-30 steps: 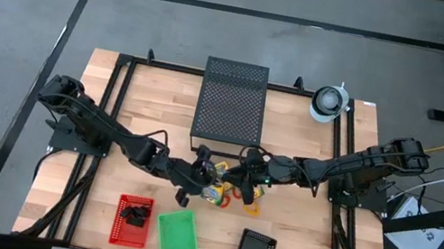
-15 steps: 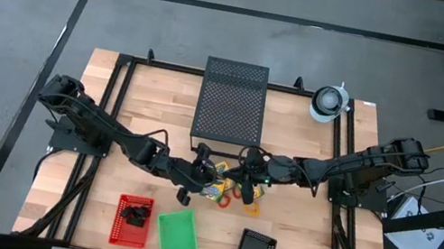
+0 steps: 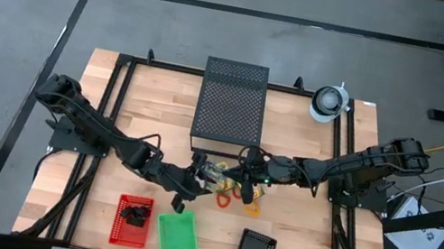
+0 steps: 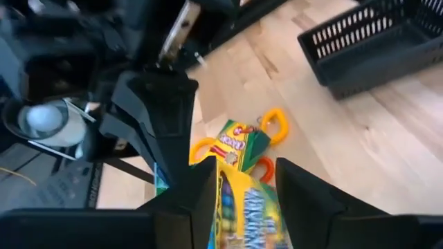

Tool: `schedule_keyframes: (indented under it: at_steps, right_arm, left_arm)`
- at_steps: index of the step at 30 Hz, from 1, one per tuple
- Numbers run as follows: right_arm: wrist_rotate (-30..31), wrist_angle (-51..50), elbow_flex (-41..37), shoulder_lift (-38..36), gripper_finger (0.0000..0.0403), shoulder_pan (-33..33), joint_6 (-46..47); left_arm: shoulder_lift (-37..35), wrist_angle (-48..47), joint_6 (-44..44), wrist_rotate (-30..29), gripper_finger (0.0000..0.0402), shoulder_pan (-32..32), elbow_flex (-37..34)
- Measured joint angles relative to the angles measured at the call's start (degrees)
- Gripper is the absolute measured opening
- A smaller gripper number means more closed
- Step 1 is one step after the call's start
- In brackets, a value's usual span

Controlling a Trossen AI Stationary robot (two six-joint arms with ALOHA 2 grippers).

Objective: Pick & Place Office Desk Supplies
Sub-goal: Put the crayon box into the green bin

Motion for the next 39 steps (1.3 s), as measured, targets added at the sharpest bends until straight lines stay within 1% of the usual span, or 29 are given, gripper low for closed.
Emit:
schedule_keyframes:
  at_steps: [2, 7, 13, 18, 21, 25, 28, 31, 35, 39]
  right_arm:
    - [-0.5, 0.2, 0.0, -0.1, 0.0001, 0.0, 0.1]
    - [-1.3, 2.1, 0.0, -0.1, 0.0001, 0.4, 0.0]
    - [-2.4, 4.3, 0.4, -0.9, 0.0000, 1.7, -0.9]
    - [-2.4, 3.9, 2.9, -1.2, 0.0000, 4.4, -2.5]
    - [-1.6, 1.3, 5.6, -1.2, 0.0000, 6.6, -3.5]
    - [2.8, -4.1, 9.6, -1.2, 0.0000, 9.9, -5.1]
    - [6.3, -7.7, 12.3, -1.2, 0.0000, 12.2, -6.4]
    - [9.4, -9.7, 14.2, -1.2, 0.0000, 14.0, -7.3]
    - [10.8, -12.4, 16.0, -1.3, 0.0000, 15.2, -8.7]
    - [11.0, -13.7, 16.7, -1.6, 0.0000, 15.5, -9.4]
  left_arm:
    - [-1.1, 0.4, -0.1, -1.8, 0.0150, -1.0, 0.0]
    - [-3.8, 0.3, -2.6, -8.7, 0.0152, -3.9, 0.0]
    - [-4.6, -0.1, -3.9, -16.8, 0.0152, -7.5, 0.0]
    - [-4.6, -1.8, -6.6, -20.4, 0.0152, -9.3, 0.0]
    - [-4.6, -2.1, -6.9, -22.8, 0.0152, -10.1, 0.0]
    - [-4.6, -2.5, -7.9, -22.9, 0.0152, -10.4, 0.0]
    - [-4.6, -3.4, -10.3, -23.3, 0.0152, -10.4, 0.0]
    - [-4.6, -3.6, -11.0, -24.1, 0.0152, -10.6, 0.0]
    - [-4.8, -3.6, -12.3, -26.0, 0.0153, -10.7, -0.1]
    - [-6.2, -3.5, -13.4, -25.8, 0.0153, -10.7, -0.1]
